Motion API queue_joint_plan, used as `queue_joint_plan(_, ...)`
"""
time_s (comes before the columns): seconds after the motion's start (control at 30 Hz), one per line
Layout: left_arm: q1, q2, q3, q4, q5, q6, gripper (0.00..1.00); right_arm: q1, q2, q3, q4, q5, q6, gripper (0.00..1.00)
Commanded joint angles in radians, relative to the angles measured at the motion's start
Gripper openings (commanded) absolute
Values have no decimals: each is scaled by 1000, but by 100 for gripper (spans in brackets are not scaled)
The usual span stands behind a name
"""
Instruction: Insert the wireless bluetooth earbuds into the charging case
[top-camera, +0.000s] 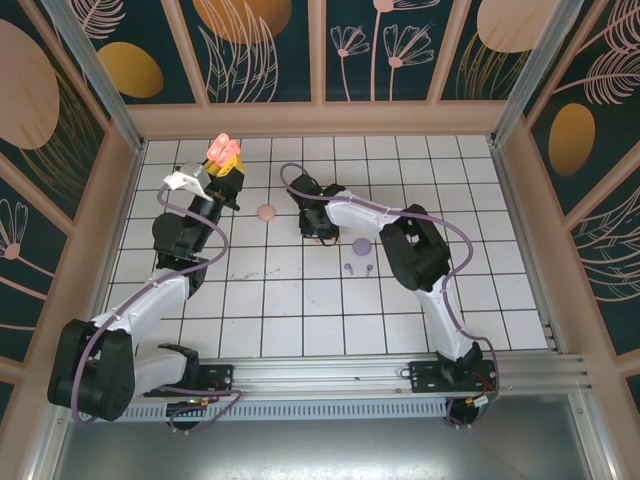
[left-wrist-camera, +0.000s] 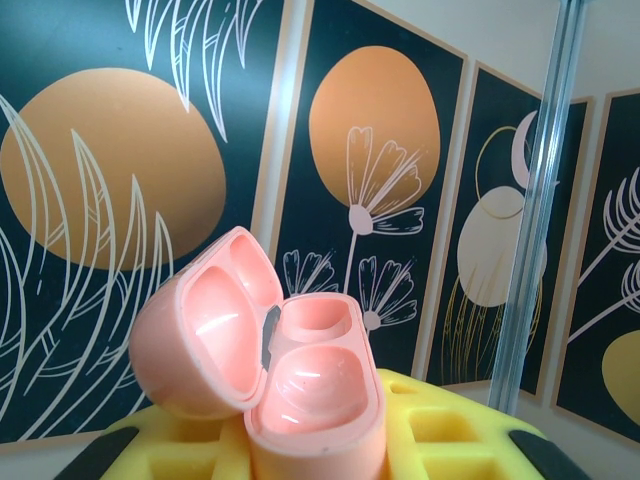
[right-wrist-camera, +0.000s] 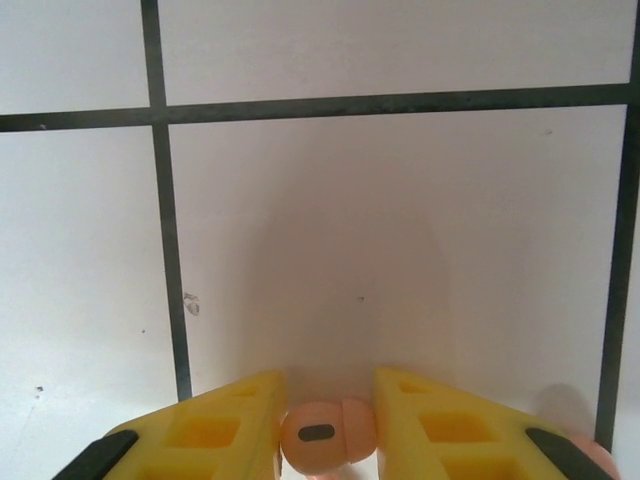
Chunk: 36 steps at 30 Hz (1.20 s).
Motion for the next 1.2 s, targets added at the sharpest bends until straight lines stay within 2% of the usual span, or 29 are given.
queue_joint_plan(0.0, -3, 6, 12, 12, 5, 12, 0, 23, 33, 11, -13, -9, 17, 27)
queue_joint_plan(0.27, -3, 16, 21, 8, 11, 4, 0, 24, -2, -19, 28, 15, 18, 25)
queue_joint_plan(0.57, -3, 38, 48, 33, 45, 15, 0, 25, -146, -134, 191, 74, 15, 23)
queue_joint_plan(0.77, -5, 55, 78, 58, 85, 73, 0, 26, -250, -163, 269, 114, -4, 22)
queue_joint_plan(1.17, -21, 107, 136, 61, 122, 242, 0, 10, -424, -72, 397, 151, -123, 22)
